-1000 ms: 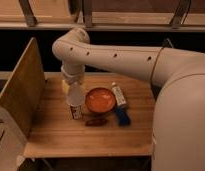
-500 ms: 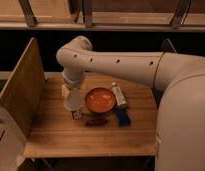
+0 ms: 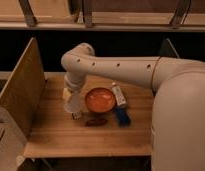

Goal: Place the ceramic cup over the eraser

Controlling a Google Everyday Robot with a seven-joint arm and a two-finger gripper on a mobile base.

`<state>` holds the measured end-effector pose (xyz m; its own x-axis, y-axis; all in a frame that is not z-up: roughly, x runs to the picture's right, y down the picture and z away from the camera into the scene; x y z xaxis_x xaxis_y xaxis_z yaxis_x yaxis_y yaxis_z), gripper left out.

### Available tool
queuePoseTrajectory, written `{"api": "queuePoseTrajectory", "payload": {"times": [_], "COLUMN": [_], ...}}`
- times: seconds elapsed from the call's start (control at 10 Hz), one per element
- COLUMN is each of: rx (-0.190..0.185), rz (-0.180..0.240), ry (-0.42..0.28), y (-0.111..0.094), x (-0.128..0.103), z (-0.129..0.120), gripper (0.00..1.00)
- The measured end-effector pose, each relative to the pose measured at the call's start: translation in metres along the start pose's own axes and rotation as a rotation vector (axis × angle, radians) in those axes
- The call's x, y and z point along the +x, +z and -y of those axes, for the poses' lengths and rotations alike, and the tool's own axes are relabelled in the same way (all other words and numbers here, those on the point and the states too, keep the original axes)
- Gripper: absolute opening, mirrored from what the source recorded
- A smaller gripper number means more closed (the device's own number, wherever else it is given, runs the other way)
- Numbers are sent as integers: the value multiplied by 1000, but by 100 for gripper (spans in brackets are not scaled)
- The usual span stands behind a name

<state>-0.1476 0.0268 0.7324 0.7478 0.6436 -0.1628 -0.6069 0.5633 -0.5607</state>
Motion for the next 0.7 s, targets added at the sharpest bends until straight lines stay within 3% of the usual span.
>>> {"api": "queuePoseTrajectory", "payload": {"times": [0.4,0.6,0.7], "rx": [-60,-95,-94], "rz": [10,-9,-6], "ry": [-27,-26,-26], "y": [39,52,51], "x": [-9,-4,-5], "z": [1,-5,-5], "gripper": [0,0,0]}}
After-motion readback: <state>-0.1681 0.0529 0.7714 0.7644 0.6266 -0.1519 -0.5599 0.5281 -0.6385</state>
